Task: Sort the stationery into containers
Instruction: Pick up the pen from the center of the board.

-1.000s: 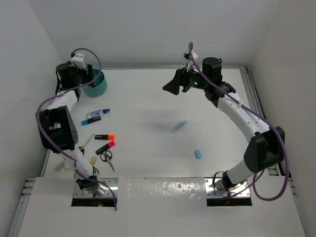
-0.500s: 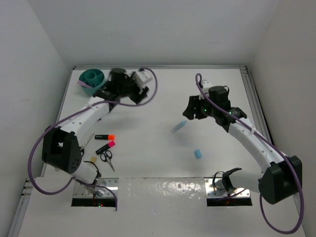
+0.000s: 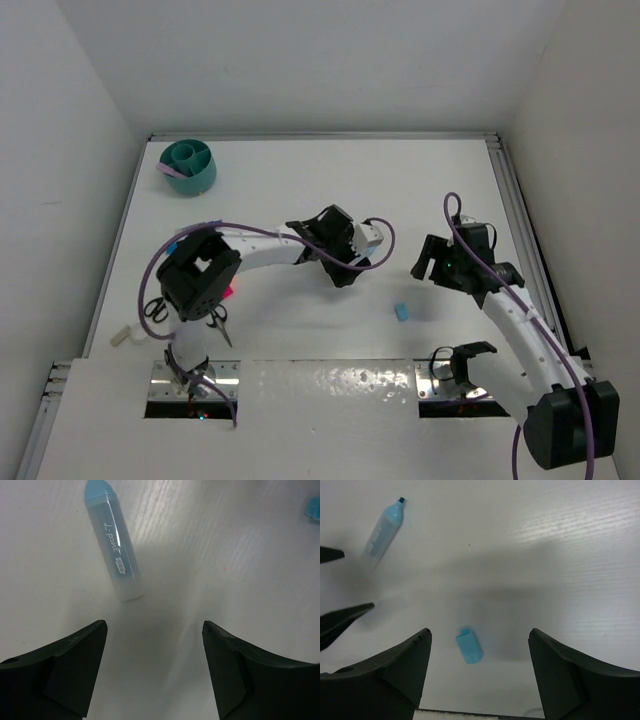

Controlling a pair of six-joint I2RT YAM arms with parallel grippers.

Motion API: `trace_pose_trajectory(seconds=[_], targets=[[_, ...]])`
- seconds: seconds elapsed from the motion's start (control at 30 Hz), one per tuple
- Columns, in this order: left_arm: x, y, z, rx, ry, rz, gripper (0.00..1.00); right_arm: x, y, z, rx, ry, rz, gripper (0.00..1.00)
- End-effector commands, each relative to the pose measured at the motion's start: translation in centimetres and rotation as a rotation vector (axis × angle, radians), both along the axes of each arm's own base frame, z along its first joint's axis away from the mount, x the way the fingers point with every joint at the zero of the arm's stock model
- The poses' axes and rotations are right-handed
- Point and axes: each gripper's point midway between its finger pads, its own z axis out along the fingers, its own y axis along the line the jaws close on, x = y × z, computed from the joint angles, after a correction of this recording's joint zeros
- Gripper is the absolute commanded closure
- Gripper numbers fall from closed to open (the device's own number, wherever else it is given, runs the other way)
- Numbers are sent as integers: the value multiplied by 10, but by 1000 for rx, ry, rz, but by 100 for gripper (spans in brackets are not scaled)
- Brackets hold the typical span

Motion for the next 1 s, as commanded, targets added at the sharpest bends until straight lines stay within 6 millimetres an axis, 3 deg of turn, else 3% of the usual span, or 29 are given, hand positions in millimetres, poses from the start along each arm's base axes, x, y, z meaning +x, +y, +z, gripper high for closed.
trace_pose_trajectory(seconds=[0.0,0.13,0.2,0.3,0.33,0.47,0.63,0.7,0.73,0.8,0.9,0.97], targets=[[36,-35,19,-83,-87,48,25,-9,-3,-5,19,10,-49,23],[54,-58,19,-103,-147,52,23,-16,-4,-11,16,28,-50,24],[63,-62,10,-81,-148,100,23,-20,-4,-13,12,38,-47,24],[68,-55,-8,-8,-91,198,33,-22,-5,-11,12,34,-46,24],[64,-45,-14,29,-49,229,38,-21,-5,-8,15,25,-49,24],[46,-26,-28,84,5,234,39,-24,1,-4,45,17,-34,24],[36,-33,-41,102,17,172,43,-25,3,-6,63,17,-44,26],[39,-41,-43,84,-25,151,49,-28,5,-11,76,31,-38,29],[41,-45,-44,72,-49,145,59,-30,6,-15,79,47,-33,30],[41,-48,-47,70,-53,118,70,-35,11,-22,100,78,-16,33],[35,-45,-47,62,-11,91,100,-43,15,-31,115,122,-1,39],[35,-38,-39,48,24,94,100,-47,16,-35,120,136,7,41]])
